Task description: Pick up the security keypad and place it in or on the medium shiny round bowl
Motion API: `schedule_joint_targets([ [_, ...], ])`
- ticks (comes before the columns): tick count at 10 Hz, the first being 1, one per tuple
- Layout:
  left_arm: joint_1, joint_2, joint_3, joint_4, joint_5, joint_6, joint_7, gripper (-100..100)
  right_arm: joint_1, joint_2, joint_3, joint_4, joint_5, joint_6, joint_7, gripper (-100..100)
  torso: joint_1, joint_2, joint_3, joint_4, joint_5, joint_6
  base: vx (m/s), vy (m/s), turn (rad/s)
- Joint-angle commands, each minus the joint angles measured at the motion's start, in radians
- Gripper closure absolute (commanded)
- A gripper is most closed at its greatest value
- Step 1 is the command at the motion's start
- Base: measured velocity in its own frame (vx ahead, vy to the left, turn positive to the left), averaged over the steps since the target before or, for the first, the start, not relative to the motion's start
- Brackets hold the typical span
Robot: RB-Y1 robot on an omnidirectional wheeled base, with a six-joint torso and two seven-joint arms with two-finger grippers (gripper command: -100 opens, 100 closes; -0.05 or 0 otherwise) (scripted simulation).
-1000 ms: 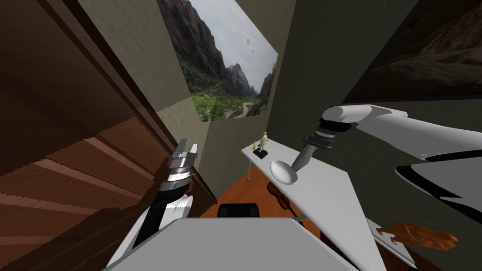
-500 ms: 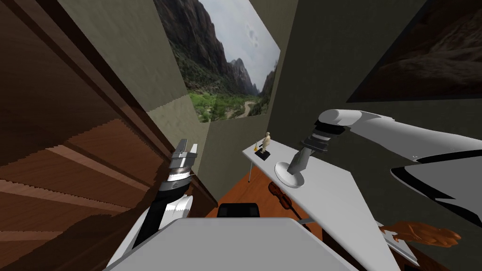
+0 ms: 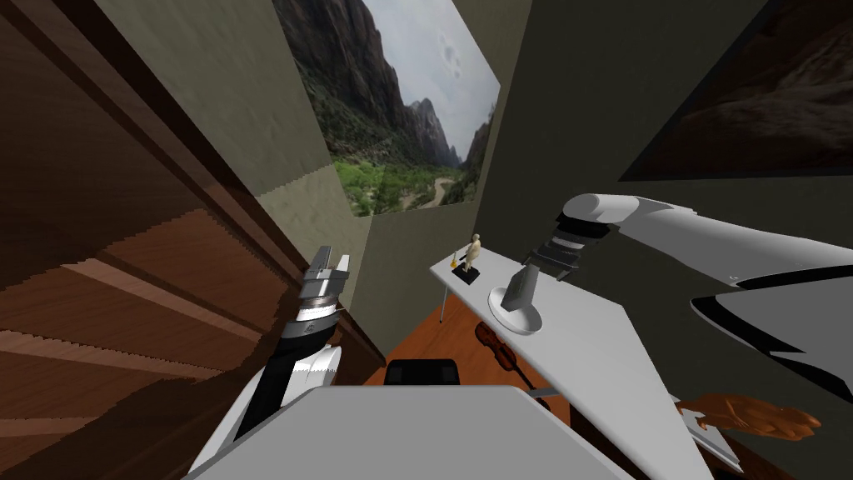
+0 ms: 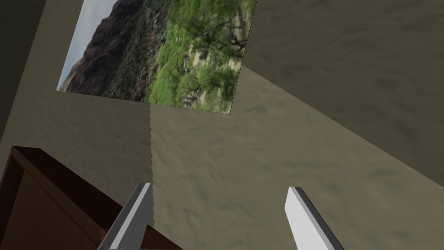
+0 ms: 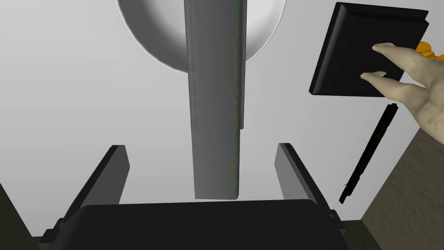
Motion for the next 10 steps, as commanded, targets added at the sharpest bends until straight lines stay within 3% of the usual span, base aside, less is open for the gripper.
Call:
schedule_joint_targets([
  [1, 0.0, 0.0, 0.0, 0.0, 0.0, 0.0, 0.0, 0, 0.0, 0.0, 0.0, 0.0, 0.0, 0.0, 0.0, -100, 0.0, 0.0, 0.0, 0.0, 0.0, 0.0, 0.0, 0.0, 0.0],
  [2, 0.0, 0.0, 0.0, 0.0, 0.0, 0.0, 0.0, 0, 0.0, 0.0, 0.0, 0.0, 0.0, 0.0, 0.0, 0, 0.0, 0.0, 0.0, 0.0, 0.0, 0.0, 0.0, 0.0, 0.0],
  [3, 0.0, 0.0, 0.0, 0.0, 0.0, 0.0, 0.0, 0, -0.013, -0.017, 0.005, -0.019, -0.03, 0.031, -0.002, -100, 0.0, 0.0, 0.0, 0.0, 0.0, 0.0, 0.081, -0.028, -0.111],
  [6, 0.0, 0.0, 0.0, 0.0, 0.0, 0.0, 0.0, 0, -0.03, -0.039, 0.012, -0.042, -0.068, 0.07, -0.006, -100, -0.005, -0.009, -0.005, -0.002, -0.001, 0.0, 0.147, -0.062, -0.076],
  [7, 0.0, 0.0, 0.0, 0.0, 0.0, 0.0, 0.0, 0, -0.027, -0.032, 0.01, -0.038, -0.058, 0.058, -0.008, -100, -0.005, -0.009, -0.005, -0.002, -0.001, 0.0, 0.056, -0.027, -0.007],
  [8, 0.0, 0.0, 0.0, 0.0, 0.0, 0.0, 0.0, 0, -0.028, -0.033, 0.011, -0.039, -0.06, 0.062, -0.009, 0, -0.003, -0.006, -0.004, -0.002, -0.001, 0.0, 0.01, -0.005, 0.005],
  [10, 0.0, 0.0, 0.0, 0.0, 0.0, 0.0, 0.0, 0, -0.027, -0.032, 0.011, -0.039, -0.06, 0.062, -0.009, 0, -0.001, -0.001, -0.001, 0.0, 0.0, 0.0, 0.003, -0.001, 0.0],
])
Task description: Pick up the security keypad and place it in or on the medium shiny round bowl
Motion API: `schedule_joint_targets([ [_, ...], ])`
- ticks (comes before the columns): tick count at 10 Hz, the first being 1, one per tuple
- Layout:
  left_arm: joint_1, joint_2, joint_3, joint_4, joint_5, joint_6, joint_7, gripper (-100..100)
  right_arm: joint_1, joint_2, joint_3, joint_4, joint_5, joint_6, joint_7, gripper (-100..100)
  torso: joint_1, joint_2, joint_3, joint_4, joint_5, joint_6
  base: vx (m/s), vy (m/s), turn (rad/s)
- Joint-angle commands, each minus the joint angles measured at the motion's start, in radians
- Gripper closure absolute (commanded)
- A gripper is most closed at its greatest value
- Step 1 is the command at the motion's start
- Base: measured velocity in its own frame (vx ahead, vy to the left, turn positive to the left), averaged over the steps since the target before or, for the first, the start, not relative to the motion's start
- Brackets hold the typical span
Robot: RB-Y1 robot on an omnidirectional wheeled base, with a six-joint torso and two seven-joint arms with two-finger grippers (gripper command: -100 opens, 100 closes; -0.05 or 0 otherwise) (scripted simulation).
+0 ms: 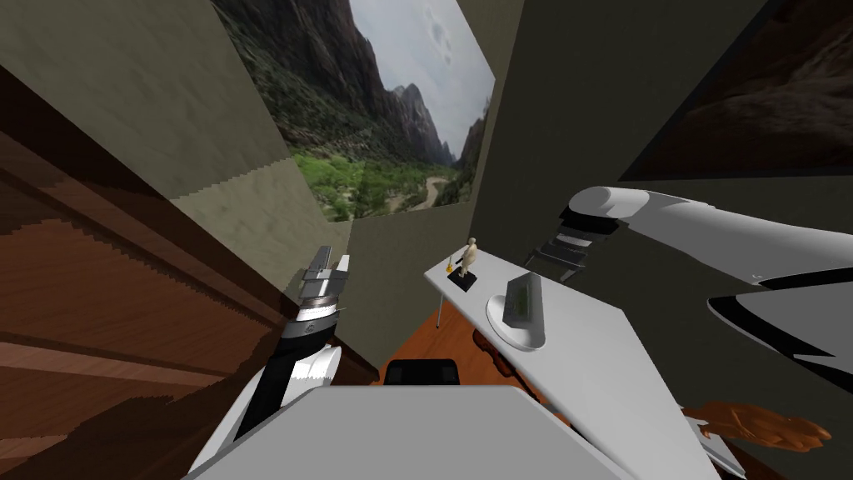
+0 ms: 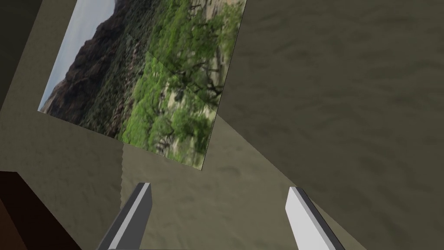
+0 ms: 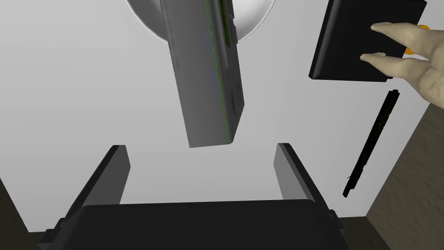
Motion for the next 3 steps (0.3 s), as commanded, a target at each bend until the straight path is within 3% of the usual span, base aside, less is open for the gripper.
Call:
schedule_joint_targets([
  [1, 0.0, 0.0, 0.0, 0.0, 0.0, 0.0, 0.0, 0, 0.0, 0.0, 0.0, 0.0, 0.0, 0.0, 0.0, 0, 0.0, 0.0, 0.0, 0.0, 0.0, 0.0, 0.0, 0.0, 0.0],
  [3, 0.0, 0.0, 0.0, 0.0, 0.0, 0.0, 0.0, 0, 0.0, 0.0, 0.0, 0.0, 0.0, 0.0, 0.0, 0, 0.0, 0.001, 0.0, 0.0, 0.0, 0.0, 0.0, 0.0, 0.0],
])
